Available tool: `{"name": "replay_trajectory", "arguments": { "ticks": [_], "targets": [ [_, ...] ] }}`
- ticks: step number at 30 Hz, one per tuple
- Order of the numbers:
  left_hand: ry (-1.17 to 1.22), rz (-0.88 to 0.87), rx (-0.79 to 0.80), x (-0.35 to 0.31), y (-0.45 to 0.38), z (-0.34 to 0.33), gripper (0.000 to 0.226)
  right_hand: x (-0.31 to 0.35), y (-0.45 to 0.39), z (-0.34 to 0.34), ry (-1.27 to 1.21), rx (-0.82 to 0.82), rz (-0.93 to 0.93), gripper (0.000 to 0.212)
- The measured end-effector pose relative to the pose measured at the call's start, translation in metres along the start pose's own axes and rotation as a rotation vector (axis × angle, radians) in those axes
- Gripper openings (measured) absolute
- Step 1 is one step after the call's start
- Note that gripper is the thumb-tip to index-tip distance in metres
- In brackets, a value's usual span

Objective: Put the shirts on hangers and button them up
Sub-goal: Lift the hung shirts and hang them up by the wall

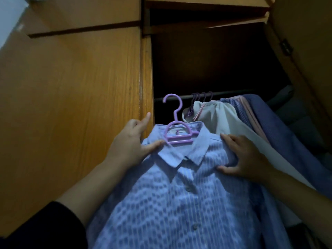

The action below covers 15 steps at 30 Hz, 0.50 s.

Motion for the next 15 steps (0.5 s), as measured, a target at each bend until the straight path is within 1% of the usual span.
{"name": "replay_trajectory", "arguments": {
  "ticks": [3,6,9,10,13,15],
  "targets": [
    [-0.137,-0.054,-0.076,0.010,0.003,0.007,0.088,-0.034,0.008,0.011,0.066,0.028,-0.088,0.106],
    [-0.269,-0.042,-0.030,0.021,0.011,0.007,0.091,-0.060,0.013,0.023,0.121,0.034,-0.171,0.111],
    [-0.293,-0.024,-0.005,0.026,0.016,0.004,0.090,-0.073,0.017,0.033,0.128,0.062,-0.259,0.118],
    [-0.300,-0.017,-0.001,0.026,0.017,0.003,0.089,-0.075,0.018,0.036,0.132,0.067,-0.289,0.117],
    [-0.319,-0.003,-0.001,0.027,0.017,0.002,0.082,-0.076,0.023,0.039,0.188,0.059,-0.320,0.099],
    [-0.328,0.007,0.003,0.027,0.016,0.002,0.077,-0.081,0.026,0.039,0.211,0.064,-0.370,0.094]
  ]
}}
Point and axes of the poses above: each hand's wrist, its own y-axis away from the middle knuckle, its own z-axis out of the back of the hand, x = y × z, the point moved 5 cm from there along -y, towards the middle knuckle, and after that the axes turned 7 degrees about -x, right-handed, at the moved point
